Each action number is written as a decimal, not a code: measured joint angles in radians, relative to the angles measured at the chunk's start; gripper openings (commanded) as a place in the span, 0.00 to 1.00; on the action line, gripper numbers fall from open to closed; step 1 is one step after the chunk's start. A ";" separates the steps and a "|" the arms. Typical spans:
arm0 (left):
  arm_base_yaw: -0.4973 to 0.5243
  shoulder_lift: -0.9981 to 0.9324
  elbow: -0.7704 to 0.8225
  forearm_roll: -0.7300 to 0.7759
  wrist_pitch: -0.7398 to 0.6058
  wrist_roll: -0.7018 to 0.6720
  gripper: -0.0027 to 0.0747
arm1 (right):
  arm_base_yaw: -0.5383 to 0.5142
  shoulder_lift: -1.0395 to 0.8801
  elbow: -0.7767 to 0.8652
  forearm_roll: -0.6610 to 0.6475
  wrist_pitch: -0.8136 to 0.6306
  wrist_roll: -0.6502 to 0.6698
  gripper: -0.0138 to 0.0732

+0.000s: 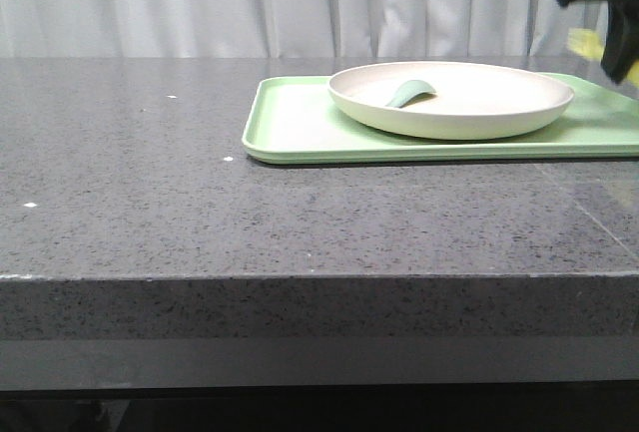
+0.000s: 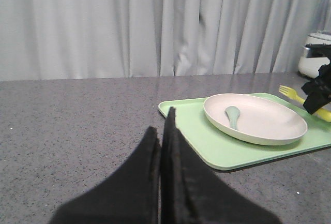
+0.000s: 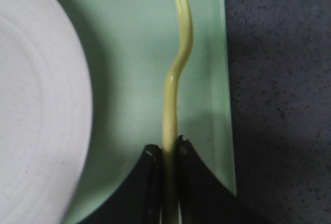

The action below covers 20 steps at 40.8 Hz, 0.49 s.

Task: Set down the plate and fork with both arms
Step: 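Lift the yellow fork and move it beside the plate on the tray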

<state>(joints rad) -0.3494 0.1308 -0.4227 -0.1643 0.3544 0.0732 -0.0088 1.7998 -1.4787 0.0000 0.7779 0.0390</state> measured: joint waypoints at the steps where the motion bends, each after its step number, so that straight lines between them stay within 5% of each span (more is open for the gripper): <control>1: 0.000 0.000 0.000 0.000 0.000 0.000 0.01 | -0.001 0.012 0.000 0.000 0.006 0.000 0.20; 11: 0.000 0.000 0.000 0.000 0.000 0.000 0.01 | -0.004 0.045 0.000 -0.021 0.036 -0.004 0.51; 20: 0.000 0.000 0.000 0.000 -0.001 0.000 0.01 | -0.004 0.019 -0.012 -0.025 0.077 -0.004 0.55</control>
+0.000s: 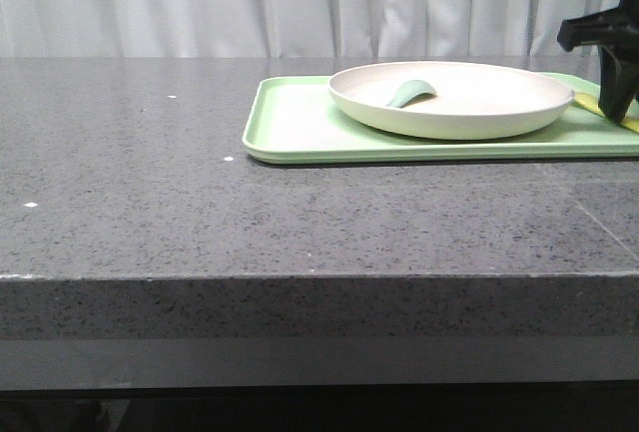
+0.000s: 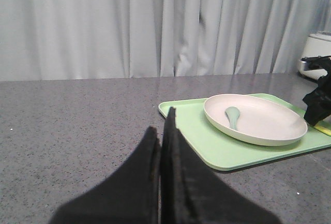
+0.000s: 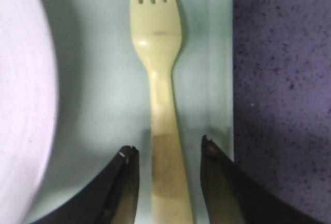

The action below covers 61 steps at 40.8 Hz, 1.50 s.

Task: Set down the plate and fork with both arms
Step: 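Lift the yellow fork and move it beside the plate on the tray, then release the fork on the tray and raise the right gripper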

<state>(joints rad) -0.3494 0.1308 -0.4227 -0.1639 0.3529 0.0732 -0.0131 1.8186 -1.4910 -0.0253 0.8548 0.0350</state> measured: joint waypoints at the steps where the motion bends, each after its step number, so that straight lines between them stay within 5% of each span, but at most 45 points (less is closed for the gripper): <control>1: 0.000 0.000 0.000 0.000 0.000 0.000 0.01 | 0.000 -0.014 0.000 0.000 0.005 0.000 0.55; 6: 0.000 0.000 0.000 0.000 0.000 0.000 0.01 | 0.000 -0.100 0.000 0.009 0.029 0.000 0.42; 14: 0.000 0.000 0.000 0.000 0.000 0.000 0.01 | 0.024 -0.291 0.107 0.045 -0.007 0.000 0.07; 36: 0.000 0.000 0.000 0.000 -0.002 0.000 0.01 | 0.078 -1.057 0.735 0.058 -0.311 -0.041 0.08; 61: 0.000 0.000 0.000 0.000 -0.002 0.000 0.01 | 0.078 -1.658 1.091 0.058 -0.368 -0.042 0.08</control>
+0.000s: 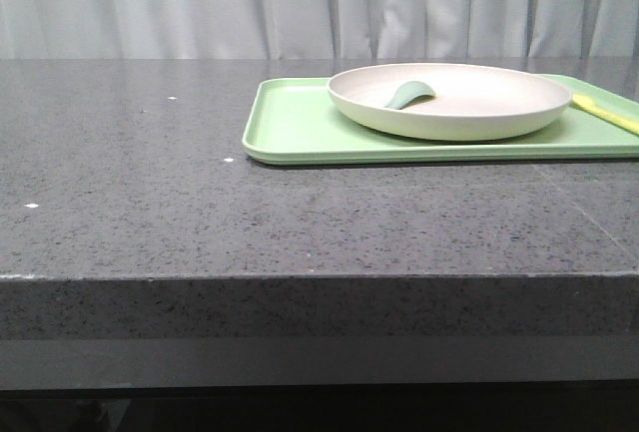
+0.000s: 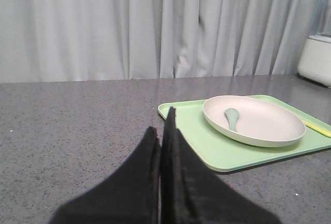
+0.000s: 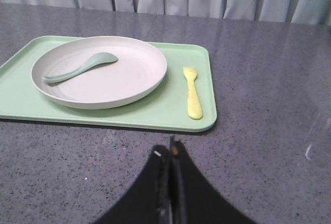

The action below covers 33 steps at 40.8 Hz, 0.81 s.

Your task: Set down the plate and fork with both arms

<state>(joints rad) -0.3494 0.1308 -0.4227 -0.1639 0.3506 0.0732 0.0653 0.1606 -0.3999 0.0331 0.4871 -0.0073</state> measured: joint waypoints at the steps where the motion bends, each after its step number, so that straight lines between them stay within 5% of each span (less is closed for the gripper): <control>1: 0.000 0.000 0.000 0.000 0.000 0.000 0.01 | 0.000 -0.014 0.002 0.000 0.000 0.000 0.08; 33: 0.000 0.000 0.000 0.000 -0.002 0.000 0.01 | 0.000 -0.068 0.006 0.000 -0.002 0.000 0.08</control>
